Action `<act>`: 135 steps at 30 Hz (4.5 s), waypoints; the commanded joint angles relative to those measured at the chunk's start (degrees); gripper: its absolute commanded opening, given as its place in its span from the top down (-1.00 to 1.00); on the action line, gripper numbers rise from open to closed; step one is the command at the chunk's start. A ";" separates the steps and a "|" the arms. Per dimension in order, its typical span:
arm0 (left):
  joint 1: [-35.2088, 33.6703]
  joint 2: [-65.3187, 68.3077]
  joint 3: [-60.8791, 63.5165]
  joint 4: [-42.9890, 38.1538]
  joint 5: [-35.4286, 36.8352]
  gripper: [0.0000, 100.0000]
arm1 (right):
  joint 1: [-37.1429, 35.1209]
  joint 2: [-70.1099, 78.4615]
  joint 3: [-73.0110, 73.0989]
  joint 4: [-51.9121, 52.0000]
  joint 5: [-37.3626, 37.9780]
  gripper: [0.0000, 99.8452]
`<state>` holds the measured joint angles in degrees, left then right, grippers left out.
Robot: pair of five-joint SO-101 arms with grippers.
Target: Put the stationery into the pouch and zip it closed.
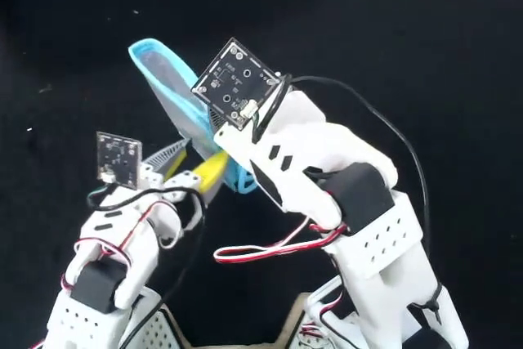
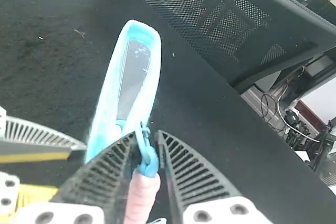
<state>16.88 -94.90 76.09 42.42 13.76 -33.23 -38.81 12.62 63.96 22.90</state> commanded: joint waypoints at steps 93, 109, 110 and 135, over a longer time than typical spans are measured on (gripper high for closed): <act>-2.15 -0.26 -16.31 24.88 -27.87 0.94 | 2.02 -12.00 8.22 -2.29 -0.53 0.98; -2.77 -0.26 -13.14 25.23 -27.78 0.94 | 13.63 -11.47 21.32 -31.82 -0.53 0.98; -2.77 -0.26 -12.88 25.23 -27.78 0.94 | 14.07 -11.47 21.67 -33.05 -0.53 0.98; -2.77 -0.26 -13.41 25.76 -27.43 0.94 | 24.26 13.76 4.09 -34.73 -6.42 0.98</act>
<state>15.74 -95.52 61.49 66.15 -13.85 -15.82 -28.00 23.08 31.08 17.19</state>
